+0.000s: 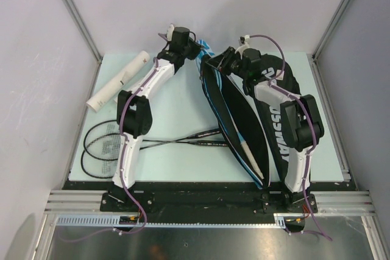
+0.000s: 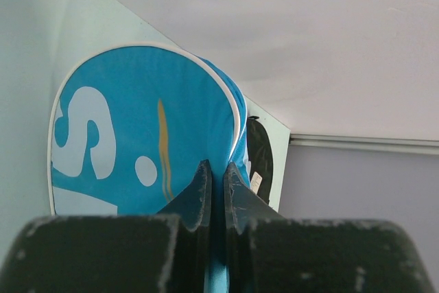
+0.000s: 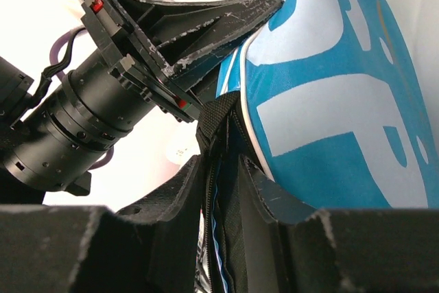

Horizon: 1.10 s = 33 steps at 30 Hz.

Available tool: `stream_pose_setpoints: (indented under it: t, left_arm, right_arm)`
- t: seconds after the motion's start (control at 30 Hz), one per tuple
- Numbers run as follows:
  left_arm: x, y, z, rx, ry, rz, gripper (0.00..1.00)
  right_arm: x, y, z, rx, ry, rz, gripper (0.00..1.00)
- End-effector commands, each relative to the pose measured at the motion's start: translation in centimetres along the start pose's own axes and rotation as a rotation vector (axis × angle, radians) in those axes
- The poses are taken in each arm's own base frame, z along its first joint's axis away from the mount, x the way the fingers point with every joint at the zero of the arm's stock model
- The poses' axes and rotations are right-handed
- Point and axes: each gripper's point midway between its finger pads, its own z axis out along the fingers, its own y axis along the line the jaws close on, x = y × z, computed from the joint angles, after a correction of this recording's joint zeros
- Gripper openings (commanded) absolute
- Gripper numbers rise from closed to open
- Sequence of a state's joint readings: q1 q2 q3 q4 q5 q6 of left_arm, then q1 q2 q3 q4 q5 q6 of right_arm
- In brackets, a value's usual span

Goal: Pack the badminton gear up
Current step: Zip the racket bag at the center of the board.

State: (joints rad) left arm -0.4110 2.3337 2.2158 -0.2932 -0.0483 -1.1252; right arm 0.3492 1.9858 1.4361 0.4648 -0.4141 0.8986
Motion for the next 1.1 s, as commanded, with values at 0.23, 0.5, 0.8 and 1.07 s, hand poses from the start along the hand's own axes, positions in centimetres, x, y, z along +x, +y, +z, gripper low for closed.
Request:
stream_pose_setpoints:
  t: [0.23,0.5,0.8,1.07]
  left_arm:
    - [-1.7,-2.8,-3.0,0.040,-0.023,0.000,0.02]
    - [-1.7,-3.0,-3.0,0.049,-0.019,-0.004,0.02]
    - [-1.6,-2.6,-2.7,0.042,-0.012,-0.005,0.02]
    - [-1.7,-2.8,-2.9,0.049,-0.012,-0.004,0.02]
  right_arm:
    - [-2.2,0.7,1.7,-0.042,-0.022,-0.014,0.24]
    - [-2.2,0.9,1.5,-0.058,-0.018,-0.010,0.26]
    - [-2.1,0.4,0.1,-0.079,-0.029,0.008,0.28]
    - [-2.0,0.0,-0.1,-0.086,-0.031,0.030,0.26]
